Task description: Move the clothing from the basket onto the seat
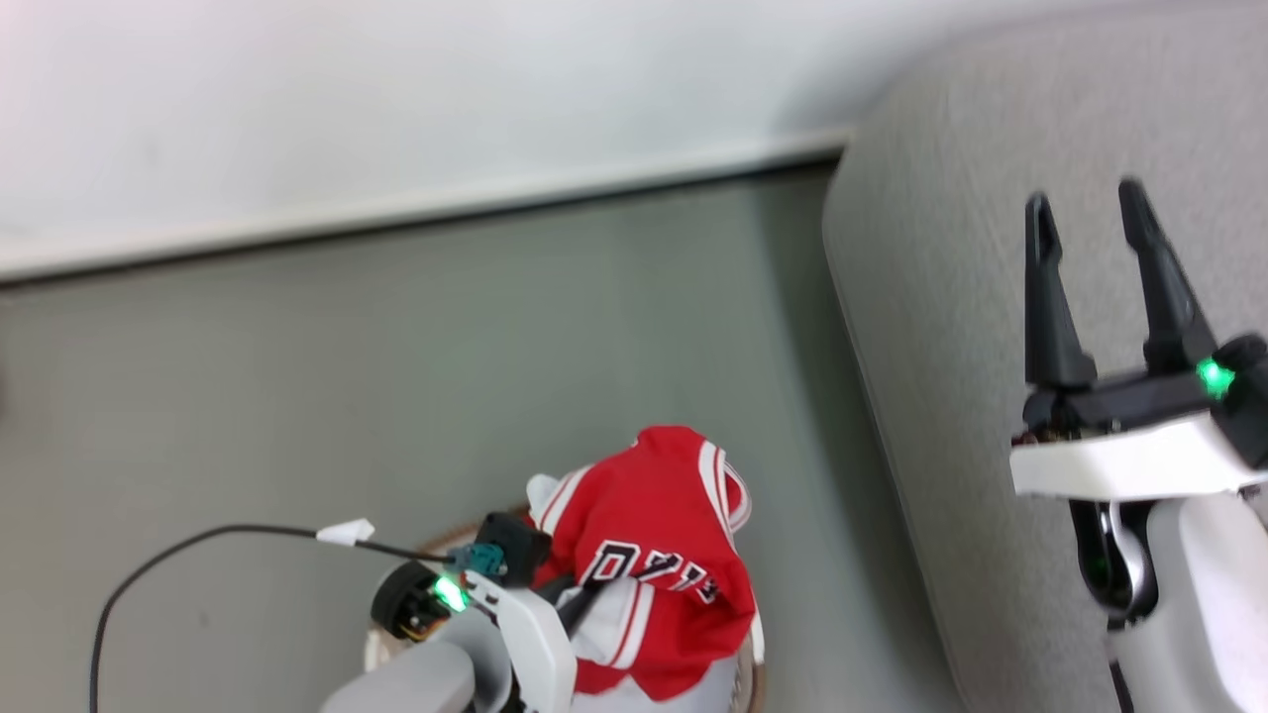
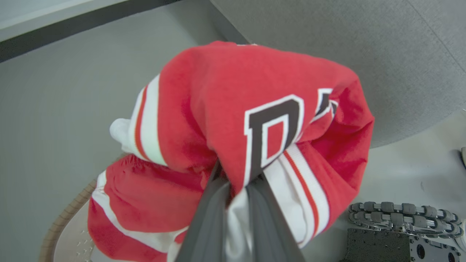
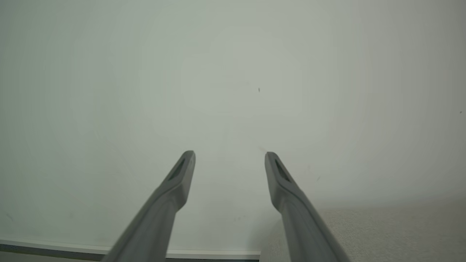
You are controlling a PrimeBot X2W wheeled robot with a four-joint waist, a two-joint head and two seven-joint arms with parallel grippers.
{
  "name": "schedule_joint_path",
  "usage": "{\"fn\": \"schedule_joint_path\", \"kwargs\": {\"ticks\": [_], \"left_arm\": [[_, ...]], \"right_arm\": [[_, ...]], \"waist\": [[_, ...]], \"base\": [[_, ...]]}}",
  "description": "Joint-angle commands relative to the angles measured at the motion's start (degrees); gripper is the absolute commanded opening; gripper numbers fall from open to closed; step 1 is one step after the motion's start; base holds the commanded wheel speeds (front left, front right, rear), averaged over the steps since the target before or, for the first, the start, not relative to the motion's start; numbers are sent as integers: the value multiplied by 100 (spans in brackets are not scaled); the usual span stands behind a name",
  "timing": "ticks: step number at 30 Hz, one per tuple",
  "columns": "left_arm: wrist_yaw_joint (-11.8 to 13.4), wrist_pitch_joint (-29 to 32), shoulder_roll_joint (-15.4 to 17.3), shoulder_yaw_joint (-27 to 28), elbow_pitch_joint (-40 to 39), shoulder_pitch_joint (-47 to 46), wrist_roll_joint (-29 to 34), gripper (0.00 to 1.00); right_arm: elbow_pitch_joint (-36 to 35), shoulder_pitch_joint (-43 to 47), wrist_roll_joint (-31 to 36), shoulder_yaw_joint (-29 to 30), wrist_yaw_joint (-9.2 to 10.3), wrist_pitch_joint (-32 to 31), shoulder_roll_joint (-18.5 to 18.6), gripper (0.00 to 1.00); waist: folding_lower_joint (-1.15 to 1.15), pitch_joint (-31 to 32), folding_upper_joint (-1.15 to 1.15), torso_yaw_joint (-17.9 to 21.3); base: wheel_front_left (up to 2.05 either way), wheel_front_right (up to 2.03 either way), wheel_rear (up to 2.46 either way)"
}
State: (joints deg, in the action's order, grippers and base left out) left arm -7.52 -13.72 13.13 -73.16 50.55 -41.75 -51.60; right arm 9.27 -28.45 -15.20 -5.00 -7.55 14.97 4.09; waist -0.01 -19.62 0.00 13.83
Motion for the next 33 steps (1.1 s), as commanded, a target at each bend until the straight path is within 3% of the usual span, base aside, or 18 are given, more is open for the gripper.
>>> {"fn": "schedule_joint_path", "kwargs": {"ticks": [1, 6, 19, 33], "left_arm": [[3, -71, -18, -2, -53, 93, -71, 0], [3, -152, -23, 176, -298, 247, -154, 0], [232, -148, 433, 1935, -2506, 836, 633, 0], [870, -61, 1068, 2660, -4387, 798, 782, 0]], "right_arm": [[42, 141, -70, -8, 12, 14, 66, 100], [162, 499, -286, -35, 12, 14, 203, 100], [241, 1369, -751, -112, 12, 14, 253, 100], [301, 1723, -880, -357, 12, 14, 117, 100]], "waist": [[1, 557, 0, -216], [1, 1121, 0, -322], [1, 1795, 0, -600], [1, 2022, 0, -637]], "base": [[0, 0, 0], [0, 0, 0], [0, 0, 0], [0, 0, 0]]}}
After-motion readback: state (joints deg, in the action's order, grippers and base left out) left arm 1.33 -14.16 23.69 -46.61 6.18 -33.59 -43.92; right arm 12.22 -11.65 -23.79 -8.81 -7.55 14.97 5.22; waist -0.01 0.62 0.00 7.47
